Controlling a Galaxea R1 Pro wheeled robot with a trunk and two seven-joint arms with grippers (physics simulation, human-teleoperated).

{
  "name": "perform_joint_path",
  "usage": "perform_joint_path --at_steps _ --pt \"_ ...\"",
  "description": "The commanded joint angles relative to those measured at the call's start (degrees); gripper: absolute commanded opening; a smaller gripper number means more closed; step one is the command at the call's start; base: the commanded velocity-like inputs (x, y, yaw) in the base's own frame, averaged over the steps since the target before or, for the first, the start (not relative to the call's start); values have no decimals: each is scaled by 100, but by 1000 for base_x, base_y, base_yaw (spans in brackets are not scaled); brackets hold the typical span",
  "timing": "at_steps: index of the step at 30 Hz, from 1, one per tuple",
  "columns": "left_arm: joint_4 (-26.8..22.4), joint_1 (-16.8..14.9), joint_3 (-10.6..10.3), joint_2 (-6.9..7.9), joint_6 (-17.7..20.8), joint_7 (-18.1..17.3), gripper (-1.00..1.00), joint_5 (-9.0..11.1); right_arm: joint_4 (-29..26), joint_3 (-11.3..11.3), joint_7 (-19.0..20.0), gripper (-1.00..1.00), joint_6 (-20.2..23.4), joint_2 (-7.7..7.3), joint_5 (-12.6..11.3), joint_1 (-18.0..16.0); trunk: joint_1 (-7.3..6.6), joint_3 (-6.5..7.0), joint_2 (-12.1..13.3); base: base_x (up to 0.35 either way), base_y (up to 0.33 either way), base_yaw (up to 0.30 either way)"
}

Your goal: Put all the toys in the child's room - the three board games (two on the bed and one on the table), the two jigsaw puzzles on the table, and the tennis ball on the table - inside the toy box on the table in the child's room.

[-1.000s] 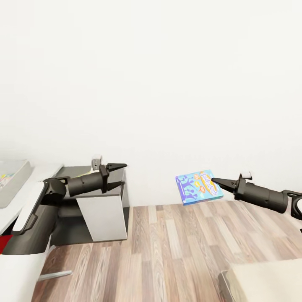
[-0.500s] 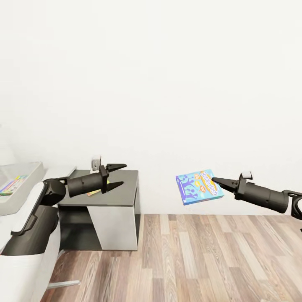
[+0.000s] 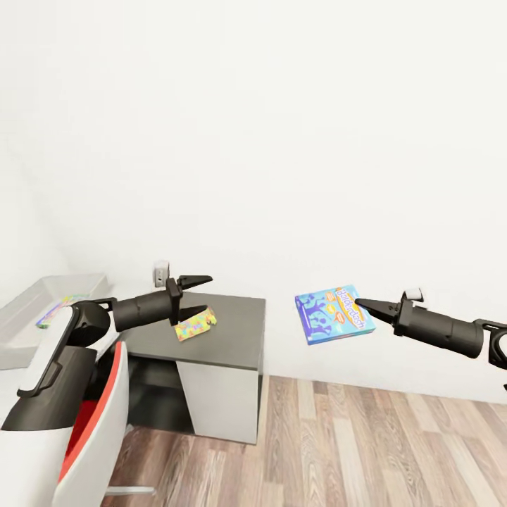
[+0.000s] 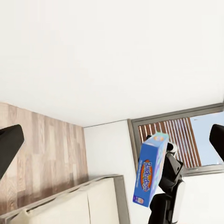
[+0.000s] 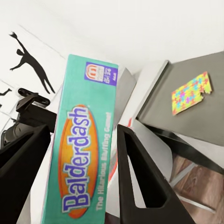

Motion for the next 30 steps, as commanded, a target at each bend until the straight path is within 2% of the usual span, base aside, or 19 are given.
perform_joint_path --at_steps 1,30 --pt "-2 -5 -3 2 -3 59 100 61 -1 -6 61 -100 23 -2 11 -4 6 -11 -13 172 58 277" --pt "-25 4 3 -1 -10 61 100 61 -1 29 60 -100 23 -2 12 -6 6 52 -13 24 8 281"
